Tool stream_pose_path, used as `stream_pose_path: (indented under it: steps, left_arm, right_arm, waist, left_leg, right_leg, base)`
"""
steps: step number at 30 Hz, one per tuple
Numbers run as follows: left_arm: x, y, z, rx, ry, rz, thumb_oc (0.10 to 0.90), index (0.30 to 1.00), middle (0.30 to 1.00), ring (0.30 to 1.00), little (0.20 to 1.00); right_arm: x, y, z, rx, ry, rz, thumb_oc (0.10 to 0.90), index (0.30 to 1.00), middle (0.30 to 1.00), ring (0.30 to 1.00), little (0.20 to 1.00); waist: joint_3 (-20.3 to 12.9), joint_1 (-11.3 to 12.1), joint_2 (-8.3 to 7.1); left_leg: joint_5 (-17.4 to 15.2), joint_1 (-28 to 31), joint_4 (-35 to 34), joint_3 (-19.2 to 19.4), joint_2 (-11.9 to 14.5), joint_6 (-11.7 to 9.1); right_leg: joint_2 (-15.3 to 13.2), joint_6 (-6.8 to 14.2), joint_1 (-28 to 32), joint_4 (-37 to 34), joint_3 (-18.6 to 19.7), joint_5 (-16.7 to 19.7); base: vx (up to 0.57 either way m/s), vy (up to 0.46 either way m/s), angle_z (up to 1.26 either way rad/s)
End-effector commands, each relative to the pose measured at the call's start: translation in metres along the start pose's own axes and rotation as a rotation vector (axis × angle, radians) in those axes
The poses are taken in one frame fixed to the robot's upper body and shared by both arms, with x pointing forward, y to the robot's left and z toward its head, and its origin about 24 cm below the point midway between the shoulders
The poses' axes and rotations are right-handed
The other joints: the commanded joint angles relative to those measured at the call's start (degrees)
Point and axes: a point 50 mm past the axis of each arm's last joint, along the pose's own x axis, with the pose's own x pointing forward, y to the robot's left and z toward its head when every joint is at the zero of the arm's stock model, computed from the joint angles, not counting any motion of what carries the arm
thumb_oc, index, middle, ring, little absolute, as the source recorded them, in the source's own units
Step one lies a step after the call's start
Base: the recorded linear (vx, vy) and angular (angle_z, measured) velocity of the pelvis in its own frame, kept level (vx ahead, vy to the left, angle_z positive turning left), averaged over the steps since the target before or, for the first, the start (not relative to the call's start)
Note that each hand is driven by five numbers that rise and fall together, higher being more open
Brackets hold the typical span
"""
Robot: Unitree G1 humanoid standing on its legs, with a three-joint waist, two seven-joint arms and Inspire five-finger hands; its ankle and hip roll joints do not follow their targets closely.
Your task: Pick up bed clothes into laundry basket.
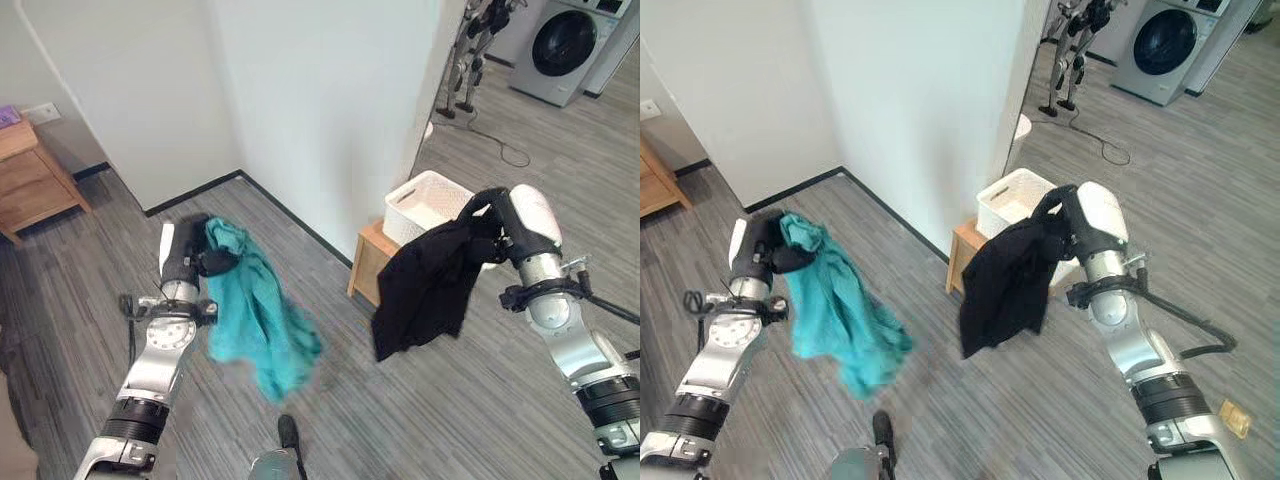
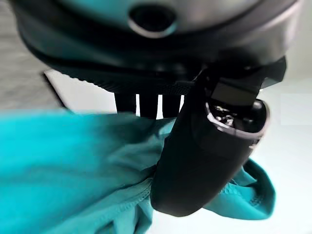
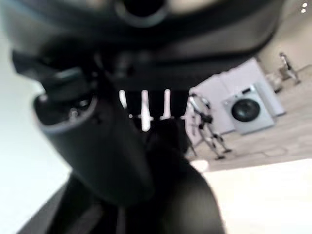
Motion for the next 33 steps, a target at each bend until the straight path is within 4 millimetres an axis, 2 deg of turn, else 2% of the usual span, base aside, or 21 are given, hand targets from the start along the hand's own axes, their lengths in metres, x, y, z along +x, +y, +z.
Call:
stream_pose_path:
  steps: [1, 2, 3, 4, 5, 7, 9, 10, 12, 15, 17, 21, 23, 24, 25, 27, 28, 29, 30, 31, 33]
  left_arm:
    - [0.016, 0.004, 0.068, -0.035, -0.334, 0.031, 0.4, 0.3, 0.3, 0.3, 0.3]
    - [0.017, 0.003, 0.071, -0.027, -0.344, 0.03, 0.4, 0.3, 0.3, 0.3, 0.3]
    - [0.018, 0.005, 0.072, -0.024, -0.347, 0.037, 0.4, 0.3, 0.3, 0.3, 0.3]
    - [0.019, 0.005, 0.075, -0.02, -0.355, 0.037, 0.4, 0.3, 0.3, 0.3, 0.3]
    - [0.02, 0.005, 0.076, -0.017, -0.359, 0.035, 0.4, 0.3, 0.3, 0.3, 0.3]
    - [0.021, 0.003, 0.077, 0.001, -0.367, 0.023, 0.4, 0.3, 0.3, 0.3, 0.3]
    - [0.02, 0.001, 0.077, 0.007, -0.372, 0.01, 0.4, 0.3, 0.3, 0.3, 0.3]
    - [0.021, -0.004, 0.078, 0.002, -0.375, -0.001, 0.4, 0.3, 0.3, 0.3, 0.3]
    - [0.024, -0.007, 0.079, 0.002, -0.373, -0.008, 0.4, 0.3, 0.3, 0.3, 0.3]
    - [0.026, -0.009, 0.079, 0.015, -0.373, -0.017, 0.4, 0.3, 0.3, 0.3, 0.3]
    - [0.024, -0.01, 0.077, 0.022, -0.374, -0.028, 0.4, 0.3, 0.3, 0.3, 0.3]
    - [0.017, -0.023, 0.069, -0.033, -0.351, -0.065, 0.4, 0.3, 0.3, 0.3, 0.3]
    - [0.015, -0.029, 0.069, -0.063, -0.349, -0.08, 0.4, 0.3, 0.3, 0.3, 0.3]
    - [0.015, -0.028, 0.069, -0.065, -0.349, -0.077, 0.4, 0.3, 0.3, 0.3, 0.3]
    - [0.015, -0.029, 0.072, -0.091, -0.354, -0.083, 0.4, 0.3, 0.3, 0.3, 0.3]
    - [0.015, -0.029, 0.074, -0.12, -0.355, -0.082, 0.4, 0.3, 0.3, 0.3, 0.3]
    - [0.016, -0.029, 0.073, -0.125, -0.349, -0.079, 0.4, 0.3, 0.3, 0.3, 0.3]
    - [0.016, -0.029, 0.073, -0.127, -0.35, -0.076, 0.4, 0.3, 0.3, 0.3, 0.3]
    - [0.015, -0.031, 0.074, -0.137, -0.348, -0.078, 0.4, 0.3, 0.3, 0.3, 0.3]
    - [0.015, -0.032, 0.075, -0.149, -0.351, -0.078, 0.4, 0.3, 0.3, 0.3, 0.3]
    - [0.011, -0.033, 0.072, -0.168, -0.348, -0.087, 0.4, 0.3, 0.3, 0.3, 0.3]
  right_arm:
    - [0.032, -0.078, 0.057, 0.004, -0.223, -0.377, 0.4, 0.3, 0.3, 0.3, 0.3]
    - [0.031, -0.083, 0.062, 0.011, -0.241, -0.407, 0.4, 0.3, 0.3, 0.3, 0.3]
    - [0.031, -0.089, 0.068, 0.015, -0.262, -0.438, 0.4, 0.3, 0.3, 0.3, 0.3]
    - [0.031, -0.096, 0.074, 0.012, -0.287, -0.465, 0.4, 0.3, 0.3, 0.3, 0.3]
    - [0.03, -0.102, 0.076, 0.008, -0.299, -0.484, 0.4, 0.3, 0.3, 0.3, 0.3]
    - [0.026, -0.109, 0.082, 0.014, -0.326, -0.505, 0.4, 0.3, 0.3, 0.3, 0.3]
    - [0.021, -0.113, 0.083, 0.011, -0.338, -0.523, 0.4, 0.3, 0.3, 0.3, 0.3]
    - [0.014, -0.116, 0.081, -0.007, -0.342, -0.54, 0.4, 0.3, 0.3, 0.3, 0.3]
    - [0.009, -0.119, 0.082, -0.014, -0.351, -0.565, 0.4, 0.3, 0.3, 0.3, 0.3]
    - [0.008, -0.125, 0.089, -0.05, -0.38, -0.584, 0.4, 0.3, 0.3, 0.3, 0.3]
    - [0.008, -0.129, 0.093, -0.062, -0.399, -0.593, 0.4, 0.3, 0.3, 0.3, 0.3]
    - [0.014, -0.136, 0.104, -0.08, -0.439, -0.586, 0.4, 0.3, 0.3, 0.3, 0.3]
    - [0.024, -0.138, 0.11, -0.067, -0.451, -0.561, 0.4, 0.3, 0.3, 0.3, 0.3]
    - [0.026, -0.138, 0.111, -0.067, -0.454, -0.56, 0.4, 0.3, 0.3, 0.3, 0.3]
    - [0.034, -0.143, 0.115, -0.079, -0.451, -0.542, 0.4, 0.3, 0.3, 0.3, 0.3]
    - [0.042, -0.149, 0.124, -0.109, -0.462, -0.535, 0.4, 0.3, 0.3, 0.3, 0.3]
    - [0.043, -0.151, 0.125, -0.12, -0.459, -0.53, 0.4, 0.3, 0.3, 0.3, 0.3]
    - [0.044, -0.151, 0.126, -0.121, -0.462, -0.53, 0.4, 0.3, 0.3, 0.3, 0.3]
    - [0.046, -0.152, 0.129, -0.131, -0.465, -0.524, 0.4, 0.3, 0.3, 0.3, 0.3]
    - [0.047, -0.151, 0.128, -0.125, -0.454, -0.514, 0.4, 0.3, 0.3, 0.3, 0.3]
    - [0.048, -0.148, 0.123, -0.126, -0.435, -0.488, 0.4, 0.3, 0.3, 0.3, 0.3]
  waist:
    - [-5.73, -2.39, -2.81]
    - [-5.28, -3.33, -2.19]
    - [-5.05, -4.39, -1.38]
    - [-4.87, -5.15, -0.9]
    - [-4.51, -5.88, -0.6]
    - [-3.91, -7.34, 0.0]
    - [-4.18, -8.47, -0.07]
    - [-4.41, -9.46, -0.26]
    - [-4.63, -9.93, -0.49]
    - [-5.06, -9.74, -0.5]
    - [-6.1, -9.57, -0.9]
    - [-7.89, -9.35, -0.84]
    - [-8.36, -8.94, -0.51]
    - [-8.32, -9.08, -0.31]
    - [-8.46, -8.29, -0.3]
    - [-7.62, -7.26, -0.5]
    - [-7.19, -6.75, -0.96]
    - [-7.04, -7.03, -0.72]
    - [-6.18, -5.9, -1.99]
    - [-5.33, -5.83, -2.22]
    - [-4.25, -4.69, -2.85]
  left_leg:
    - [-2.86, -3.59, 0.09, -1.55, -1.2, -2.49]
    - [-4.1, -1.75, -0.14, -1.48, -1.09, -2.08]
    - [-5.46, 0.06, -0.22, -1.3, -0.9, -1.99]
    - [-7.56, 1.88, -0.22, -2.07, -0.95, -2.58]
    - [-8.15, 2.77, -0.22, -2.37, -0.96, -2.82]
    - [-8.86, 4.3, -0.22, -3.02, 0.06, -3.92]
    - [-9.7, 5.48, -0.22, -3.41, 0.56, -5.11]
    - [-9.41, 6.03, -0.22, -3.48, 1.45, -6.01]
    - [-10.64, 7.78, -0.22, -3.63, 2.4, -7.1]
    - [-12.77, 10.56, -0.22, -3.19, 3.5, -8.27]
    - [-13.47, 11.91, -0.22, -2.66, 3.57, -8.61]
    - [-12.46, 14.04, -0.11, -2.63, 6.05, -10.51]
    - [-10.19, 13.95, 1.61, -2.99, 8.01, -11.9]
    - [-10.18, 13.83, 1.8, -3.05, 8.23, -12.09]
    - [-6.48, 12.08, 8.01, -4.12, 10.91, -13.91]
    - [-1.98, 8.18, 19.85, -7.3, 14.87, -15.07]
    - [-0.61, 7.05, 23.59, -8.27, 15.48, -14.42]
    - [-0.84, 6.54, 24.37, -8.76, 15.81, -14.57]
    - [1.26, 4.74, 29.16, -9.39, 16.46, -13.29]
    - [0.67, 3.04, 30.78, -9.43, 16.58, -12.9]
    - [-3.31, -1.26, 30.14, -9.58, 13.65, -11.63]
  right_leg:
    - [2.06, -0.14, 0.85, 9.87, -2.39, 12.54]
    - [0.52, 0.09, -2.18, 14.23, -3.05, 14.09]
    - [-1.57, -0.37, -4.4, 15.61, -4.96, 13.73]
    - [-3.35, -0.77, -6.54, 13.89, -6.16, 11.21]
    - [-4.09, -1.48, -7.59, 12.05, -7.27, 9.38]
    - [-3.66, -3.58, -8.52, 4.96, -10.11, 5.06]
    - [-2.19, -4.05, -9.36, -4.91, -10.83, 4.4]
    - [-1.04, -3.82, -10.47, -13.48, -10.83, 8.36]
    - [-1.74, -2.61, -11.8, -19.2, -11.21, 12.15]
    - [-2.53, -1.28, -11.84, -21.78, -12.83, 13.79]
    - [-2.58, -1.47, -11.38, -22.13, -12.99, 14.21]
    - [-0.7, -2.62, -9.04, -22.17, -13.0, 13.89]
    - [1.02, -3.82, -7.94, -22.33, -13.28, 12.38]
    - [1.2, -3.97, -7.95, -22.32, -13.34, 12.27]
    - [3.32, -5.76, -6.39, -22.39, -13.45, 9.9]
    - [5.96, -8.77, -3.92, -22.39, -13.53, 7.06]
    - [6.33, -9.54, -3.01, -22.39, -13.65, 6.44]
    - [6.55, -9.7, -2.95, -22.39, -13.89, 6.32]
    - [6.91, -10.82, -1.12, -22.39, -13.86, 5.09]
    - [7.08, -11.21, -0.18, -22.39, -13.71, 4.47]
    - [7.05, -10.94, 1.09, -22.39, -12.78, 3.62]
  base:
    - [0.29, 0.146, -0.18]
    - [0.25, 0.107, 0.08]
    - [0.45, 0.147, 0.23]
    - [0.43, 0.09, 0.29]
    - [0.39, 0.025, 0.18]
    - [0.3, -0.095, 0.09]
    - [0.32, -0.197, 0.37]
    - [0.35, -0.265, 0.49]
    - [0.31, -0.246, 0.42]
    - [0.28, -0.197, 0.21]
    - [0.33, -0.232, -0.16]
    - [0.24, -0.221, -0.4]
    - [0.15, -0.215, -0.42]
    - [0.16, -0.322, -0.26]
    - [0.16, -0.36, -0.23]
    - [0.23, -0.475, -0.31]
    - [0.14, -0.291, -0.34]
    - [0.2, -0.27, -0.26]
    - [0.2, -0.262, -0.16]
    - [0.27, -0.31, 0.09]
    - [0.16, -0.14, 0.05]
